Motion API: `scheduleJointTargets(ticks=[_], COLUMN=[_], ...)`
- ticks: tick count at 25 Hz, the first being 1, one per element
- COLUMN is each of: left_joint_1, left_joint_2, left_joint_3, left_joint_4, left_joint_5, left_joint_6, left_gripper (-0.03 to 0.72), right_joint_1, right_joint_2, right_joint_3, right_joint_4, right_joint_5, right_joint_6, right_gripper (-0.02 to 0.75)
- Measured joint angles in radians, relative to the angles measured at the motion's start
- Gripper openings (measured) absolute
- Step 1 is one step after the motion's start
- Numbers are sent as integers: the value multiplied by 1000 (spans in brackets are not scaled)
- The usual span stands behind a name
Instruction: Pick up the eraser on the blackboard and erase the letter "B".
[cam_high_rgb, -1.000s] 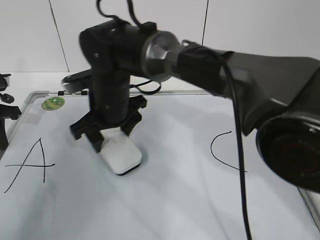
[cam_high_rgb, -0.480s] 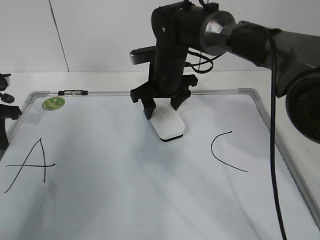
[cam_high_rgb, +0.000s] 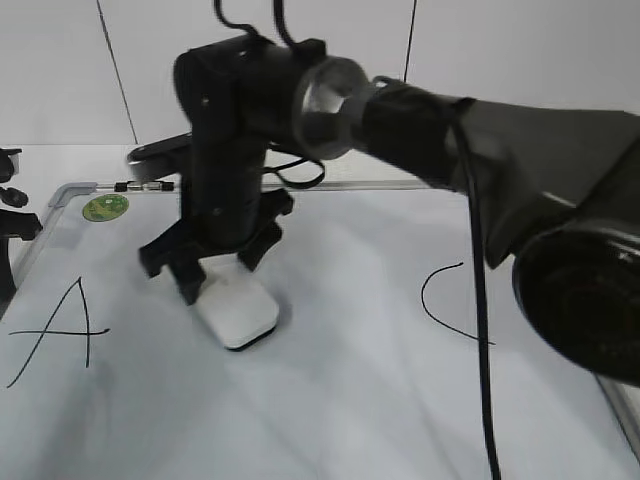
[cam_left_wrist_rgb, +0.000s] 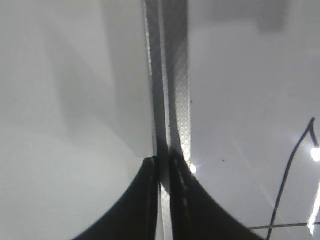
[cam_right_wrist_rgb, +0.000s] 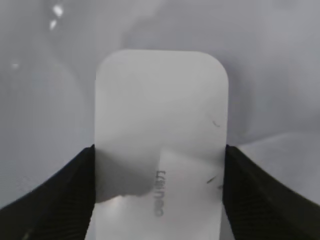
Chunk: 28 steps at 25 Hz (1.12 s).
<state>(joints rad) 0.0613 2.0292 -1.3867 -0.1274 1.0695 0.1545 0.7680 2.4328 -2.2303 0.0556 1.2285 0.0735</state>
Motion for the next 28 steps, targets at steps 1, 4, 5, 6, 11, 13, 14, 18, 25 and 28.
scheduleJointTargets(ticks=[1,4,5,6,11,13,14,18,25,28], left_joint_1=[0,0,0,0,0,0,0,0,0,0], left_joint_2=[0,0,0,0,0,2,2,2,2,2], left_joint_3=[0,0,0,0,0,0,0,0,0,0], left_joint_4=[0,0,0,0,-2,-4,-4,-4,-7,-7], left_joint_5=[0,2,2,4,6,6,6,6,10,12], left_joint_6=[0,0,0,0,0,0,0,0,0,0], left_gripper=[22,22,22,22,22,22,22,22,22,22], right_joint_1=[27,77,84,87,60,19,-5,-110,-135,-135], right_joint_2=[0,0,0,0,0,0,0,0,-15,-44], right_joint_3=[0,0,0,0,0,0,0,0,6,12], right_joint_4=[13,26,26,24,-13,-22,-24,-44,-64,-56], right_joint_5=[0,0,0,0,0,-1,-1,-4,-4,6], right_joint_6=[-2,-6,-8,-7,9,13,13,19,19,19], right_gripper=[568,568,568,568,568,568,568,568,568,568])
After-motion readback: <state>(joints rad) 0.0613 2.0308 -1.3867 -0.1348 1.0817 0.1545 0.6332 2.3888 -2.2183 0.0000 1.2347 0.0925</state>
